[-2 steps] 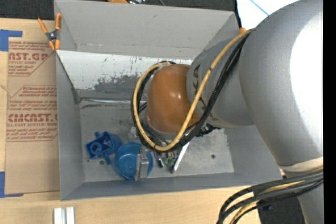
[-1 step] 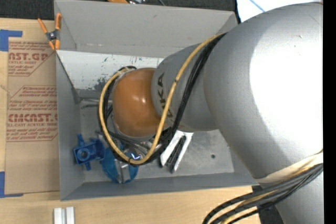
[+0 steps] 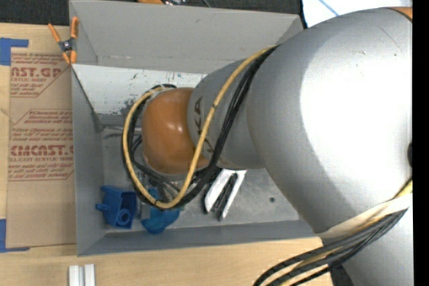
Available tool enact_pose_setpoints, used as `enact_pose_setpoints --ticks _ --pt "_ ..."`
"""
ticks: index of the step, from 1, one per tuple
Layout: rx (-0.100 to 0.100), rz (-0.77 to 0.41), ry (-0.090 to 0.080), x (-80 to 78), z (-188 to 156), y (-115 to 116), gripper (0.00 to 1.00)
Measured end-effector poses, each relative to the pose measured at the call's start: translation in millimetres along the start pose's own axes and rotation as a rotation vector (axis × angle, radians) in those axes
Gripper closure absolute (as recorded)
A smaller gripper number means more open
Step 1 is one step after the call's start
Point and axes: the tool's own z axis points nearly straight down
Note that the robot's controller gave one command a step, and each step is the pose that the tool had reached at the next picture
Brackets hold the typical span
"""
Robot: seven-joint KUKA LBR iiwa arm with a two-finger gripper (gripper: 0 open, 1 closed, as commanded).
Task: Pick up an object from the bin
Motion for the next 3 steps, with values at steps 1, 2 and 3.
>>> enact_pose_setpoints --ticks 1,2,3 --pt "0.000 0.000 0.000 0.0 0 0 1.00" --pt "0.003 0.000 0.014 3.5 -14 -1 1.00" --pt "0.001 0.000 0.011 2.1 -56 0 1.00"
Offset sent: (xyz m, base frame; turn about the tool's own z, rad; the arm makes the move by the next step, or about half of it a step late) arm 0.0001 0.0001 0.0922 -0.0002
